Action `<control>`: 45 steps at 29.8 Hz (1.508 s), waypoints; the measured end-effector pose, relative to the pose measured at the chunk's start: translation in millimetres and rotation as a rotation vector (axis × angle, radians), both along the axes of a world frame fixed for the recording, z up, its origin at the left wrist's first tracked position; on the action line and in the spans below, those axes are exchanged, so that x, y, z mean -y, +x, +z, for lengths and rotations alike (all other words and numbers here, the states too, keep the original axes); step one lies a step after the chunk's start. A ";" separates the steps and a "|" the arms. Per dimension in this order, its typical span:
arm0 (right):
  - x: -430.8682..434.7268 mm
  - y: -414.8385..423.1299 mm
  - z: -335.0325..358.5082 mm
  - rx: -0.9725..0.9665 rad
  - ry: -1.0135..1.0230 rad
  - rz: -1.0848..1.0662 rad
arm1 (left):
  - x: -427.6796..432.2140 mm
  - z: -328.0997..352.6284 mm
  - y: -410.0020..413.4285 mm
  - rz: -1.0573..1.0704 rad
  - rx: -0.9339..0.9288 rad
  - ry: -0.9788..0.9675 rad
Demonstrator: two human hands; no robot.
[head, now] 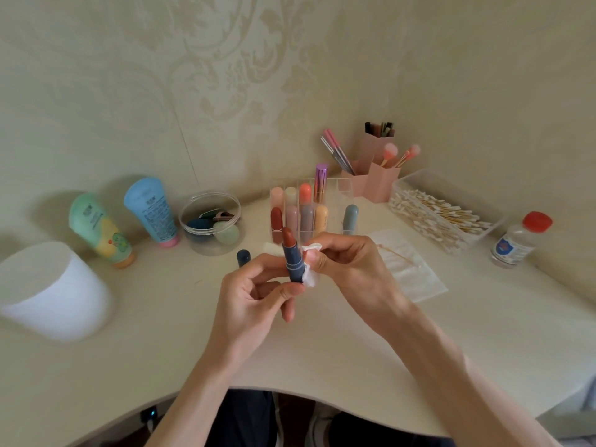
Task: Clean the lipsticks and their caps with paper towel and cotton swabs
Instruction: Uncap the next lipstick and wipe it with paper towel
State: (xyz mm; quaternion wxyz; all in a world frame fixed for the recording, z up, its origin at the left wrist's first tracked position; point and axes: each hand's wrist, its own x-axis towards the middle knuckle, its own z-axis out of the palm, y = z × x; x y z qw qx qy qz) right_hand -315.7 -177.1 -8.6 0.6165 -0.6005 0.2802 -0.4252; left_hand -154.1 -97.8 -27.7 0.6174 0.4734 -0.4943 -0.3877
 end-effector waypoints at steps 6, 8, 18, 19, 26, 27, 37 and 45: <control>3.5 -2.7 4.3 -0.049 -0.029 -0.107 | -0.2 2.2 -2.0 0.025 -0.066 0.031; 10.1 -9.0 5.8 -0.057 -0.033 -0.193 | 0.6 1.9 -1.5 0.046 -0.041 0.074; 40.8 -53.4 8.3 -0.385 -0.077 -0.342 | 19.3 -0.5 -8.5 0.212 0.241 0.161; 43.0 -56.0 7.1 -0.435 -0.090 -0.332 | 21.8 -1.0 -8.1 0.217 0.260 0.165; 44.0 -52.5 4.1 -0.537 -0.100 -0.218 | 41.3 -10.9 -5.9 0.324 0.475 0.176; 43.3 -51.6 4.2 -0.538 -0.108 -0.213 | 43.5 -11.4 -6.1 0.333 0.490 0.173; 33.1 -48.9 14.0 -0.478 -0.070 -0.231 | 50.5 -11.1 -15.6 0.392 0.631 0.112; 32.3 -45.1 16.1 -0.585 -0.137 -0.184 | 44.2 -1.7 -18.5 0.396 0.621 0.143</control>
